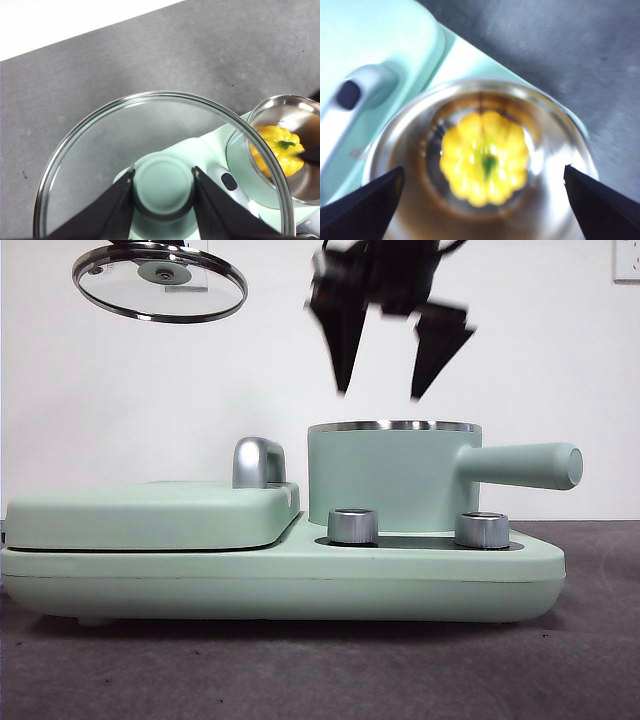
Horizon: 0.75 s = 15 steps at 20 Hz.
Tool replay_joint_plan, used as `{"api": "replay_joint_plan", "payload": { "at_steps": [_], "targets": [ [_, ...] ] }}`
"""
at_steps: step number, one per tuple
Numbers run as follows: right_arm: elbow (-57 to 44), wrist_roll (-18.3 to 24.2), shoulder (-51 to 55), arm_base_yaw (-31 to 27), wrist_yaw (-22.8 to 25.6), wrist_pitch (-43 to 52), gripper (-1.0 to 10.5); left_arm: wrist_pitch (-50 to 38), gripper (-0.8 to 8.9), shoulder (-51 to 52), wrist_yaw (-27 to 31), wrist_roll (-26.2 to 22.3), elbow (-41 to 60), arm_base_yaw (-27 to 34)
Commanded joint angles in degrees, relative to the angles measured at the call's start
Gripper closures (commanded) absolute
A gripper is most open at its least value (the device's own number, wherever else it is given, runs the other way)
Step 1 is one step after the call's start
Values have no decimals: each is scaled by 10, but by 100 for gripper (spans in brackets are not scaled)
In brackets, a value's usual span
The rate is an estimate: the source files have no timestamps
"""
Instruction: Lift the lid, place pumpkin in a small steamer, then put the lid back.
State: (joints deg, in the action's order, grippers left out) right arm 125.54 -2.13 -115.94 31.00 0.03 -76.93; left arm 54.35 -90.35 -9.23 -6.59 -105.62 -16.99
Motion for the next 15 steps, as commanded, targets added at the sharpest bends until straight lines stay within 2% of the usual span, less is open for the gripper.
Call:
{"api": "replay_joint_plan", "payload": {
  "at_steps": [1,6,8,11,15],
  "targets": [
    [-45,-8,76,2,-2,-46,442,-12,696,0,-3,3,-16,-3],
    [-271,-7,305,7,-2,-43,442,-12,696,0,-3,9,-11,-17],
    [-374,-7,419,8,-18,16,442,-13,696,0,-3,13,-10,-31],
    [-522,-15,586,8,-71,115,442,-14,696,0,-3,23,-10,-59],
    [-660,-33,765,8,-92,177,442,-28,696,-2,-3,45,-10,-110]
  ]
}}
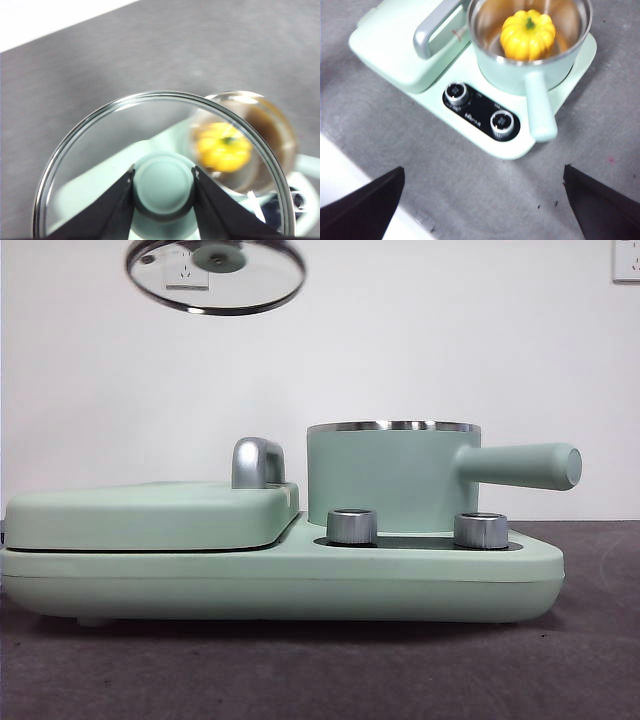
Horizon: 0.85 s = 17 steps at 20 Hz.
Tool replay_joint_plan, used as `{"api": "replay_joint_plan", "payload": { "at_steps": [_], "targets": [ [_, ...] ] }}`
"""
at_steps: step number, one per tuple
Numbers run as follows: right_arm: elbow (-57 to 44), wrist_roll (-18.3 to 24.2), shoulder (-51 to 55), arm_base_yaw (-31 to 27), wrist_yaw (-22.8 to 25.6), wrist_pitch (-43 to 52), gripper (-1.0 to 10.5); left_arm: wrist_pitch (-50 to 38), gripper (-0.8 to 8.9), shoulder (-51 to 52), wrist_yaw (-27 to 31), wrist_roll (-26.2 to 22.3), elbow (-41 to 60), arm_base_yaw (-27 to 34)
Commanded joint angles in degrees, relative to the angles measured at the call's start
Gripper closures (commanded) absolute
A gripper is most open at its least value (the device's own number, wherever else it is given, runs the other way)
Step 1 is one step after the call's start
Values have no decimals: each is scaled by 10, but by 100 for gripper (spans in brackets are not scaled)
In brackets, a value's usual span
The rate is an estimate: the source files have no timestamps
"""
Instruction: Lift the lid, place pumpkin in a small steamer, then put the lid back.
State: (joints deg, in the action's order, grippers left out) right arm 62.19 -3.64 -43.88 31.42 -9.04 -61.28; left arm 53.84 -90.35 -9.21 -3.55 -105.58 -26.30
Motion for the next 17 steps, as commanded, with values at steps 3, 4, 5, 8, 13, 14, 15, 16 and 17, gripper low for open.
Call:
{"api": "replay_joint_plan", "payload": {
  "at_steps": [3,4,5,8,13,14,15,16,17],
  "targets": [
    [-78,-23,145,4,-1,30,442,-40,696,-8,-3,17,-10,-59],
    [-87,-24,171,4,-1,30,442,-47,696,-12,-3,17,-10,-74],
    [-93,-24,194,4,-1,30,442,-54,696,-17,-3,17,-10,-88],
    [-97,-24,223,4,-2,29,442,-70,696,-34,-3,17,-10,-114],
    [-97,-31,239,4,-2,29,442,-94,696,-77,-3,16,-10,-145],
    [-97,-35,239,4,-2,29,442,-99,696,-86,-3,16,-11,-148],
    [-97,-36,239,4,-3,29,442,-103,696,-95,-3,13,-10,-150],
    [-97,-37,239,4,-4,29,442,-110,696,-105,-3,9,-10,-152],
    [-97,-37,239,4,-5,29,442,-117,696,-114,-3,7,-10,-154]
  ]
}}
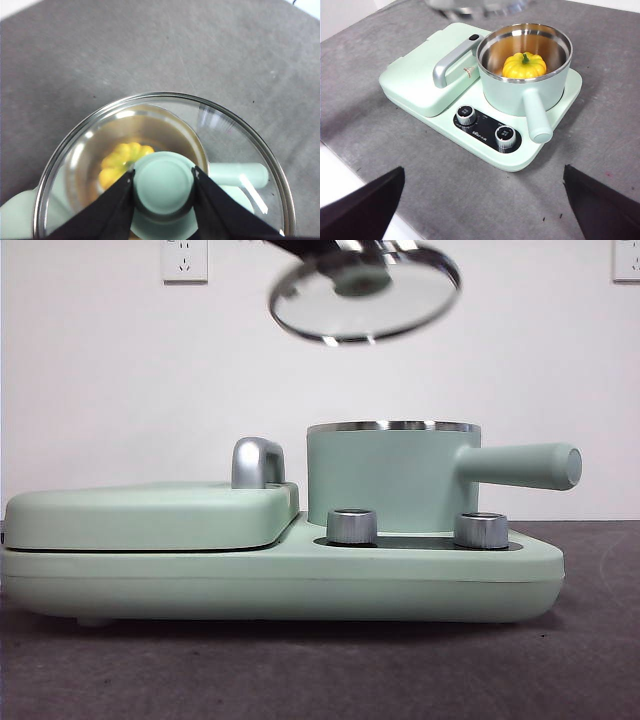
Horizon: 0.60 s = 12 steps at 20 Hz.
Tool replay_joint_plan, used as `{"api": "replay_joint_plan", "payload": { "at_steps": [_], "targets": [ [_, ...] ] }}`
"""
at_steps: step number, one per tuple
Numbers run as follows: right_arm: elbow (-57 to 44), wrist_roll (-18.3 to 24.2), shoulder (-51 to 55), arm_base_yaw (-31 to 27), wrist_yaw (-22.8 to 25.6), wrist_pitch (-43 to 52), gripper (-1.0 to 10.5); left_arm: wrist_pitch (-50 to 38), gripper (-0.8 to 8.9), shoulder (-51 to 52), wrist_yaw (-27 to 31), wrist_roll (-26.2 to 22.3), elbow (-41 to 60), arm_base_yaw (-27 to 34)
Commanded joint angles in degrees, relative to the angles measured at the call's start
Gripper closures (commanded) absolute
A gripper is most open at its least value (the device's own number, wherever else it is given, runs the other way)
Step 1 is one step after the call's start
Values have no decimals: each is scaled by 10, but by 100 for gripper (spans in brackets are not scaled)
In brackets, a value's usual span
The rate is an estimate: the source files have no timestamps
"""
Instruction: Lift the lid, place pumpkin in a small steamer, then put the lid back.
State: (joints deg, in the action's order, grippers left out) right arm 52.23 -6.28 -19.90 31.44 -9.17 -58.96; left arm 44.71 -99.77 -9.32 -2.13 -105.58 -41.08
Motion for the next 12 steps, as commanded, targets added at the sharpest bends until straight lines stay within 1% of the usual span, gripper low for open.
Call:
{"api": "replay_joint_plan", "payload": {
  "at_steps": [1,5,12],
  "targets": [
    [3,-12,-1,3,-4,6,442,-33,696,-28,-2,-9,-11,-7],
    [3,-24,-1,3,-4,6,442,-57,696,-56,-2,-18,-11,-8],
    [3,-34,-1,3,-2,6,442,-71,696,-101,-2,-60,-11,-7]
  ]
}}
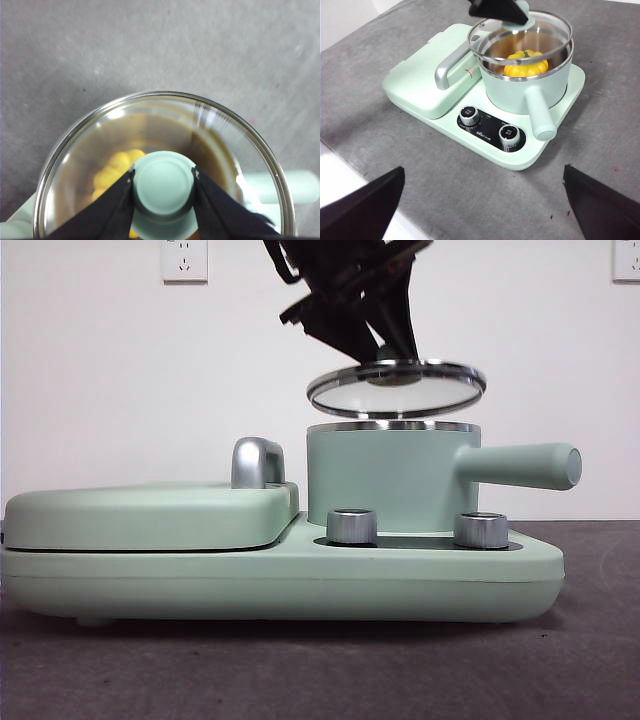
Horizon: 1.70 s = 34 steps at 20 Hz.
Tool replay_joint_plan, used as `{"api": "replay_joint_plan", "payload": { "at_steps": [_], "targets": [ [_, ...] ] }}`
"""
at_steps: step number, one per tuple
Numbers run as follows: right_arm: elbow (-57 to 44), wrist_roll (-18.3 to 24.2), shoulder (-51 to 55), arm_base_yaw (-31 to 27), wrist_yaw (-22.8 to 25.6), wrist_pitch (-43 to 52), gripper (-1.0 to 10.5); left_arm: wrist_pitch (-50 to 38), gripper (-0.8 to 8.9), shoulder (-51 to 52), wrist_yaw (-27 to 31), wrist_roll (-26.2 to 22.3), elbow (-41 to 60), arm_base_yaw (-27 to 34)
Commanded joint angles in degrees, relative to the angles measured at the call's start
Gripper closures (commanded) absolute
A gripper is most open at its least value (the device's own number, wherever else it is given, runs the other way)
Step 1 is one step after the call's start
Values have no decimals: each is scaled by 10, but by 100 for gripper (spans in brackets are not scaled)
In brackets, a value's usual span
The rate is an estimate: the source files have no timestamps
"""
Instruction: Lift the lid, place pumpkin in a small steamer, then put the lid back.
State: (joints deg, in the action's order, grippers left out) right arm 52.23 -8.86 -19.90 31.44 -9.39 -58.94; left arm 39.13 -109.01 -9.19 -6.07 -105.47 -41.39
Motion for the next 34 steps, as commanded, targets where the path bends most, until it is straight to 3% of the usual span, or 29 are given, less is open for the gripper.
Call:
{"api": "replay_joint_plan", "payload": {
  "at_steps": [1,7,19,34],
  "targets": [
    [3,-9,-1,3,0,6,442,-16,696,-11,-2,-27,-12,-4],
    [3,-15,-1,3,4,6,442,-30,696,-36,-2,-53,-12,-2],
    [3,-28,-1,3,4,6,442,-30,701,-47,4,-59,-12,12],
    [3,-29,-1,3,5,6,442,36,696,-68,3,-54,-12,-6]
  ]
}}
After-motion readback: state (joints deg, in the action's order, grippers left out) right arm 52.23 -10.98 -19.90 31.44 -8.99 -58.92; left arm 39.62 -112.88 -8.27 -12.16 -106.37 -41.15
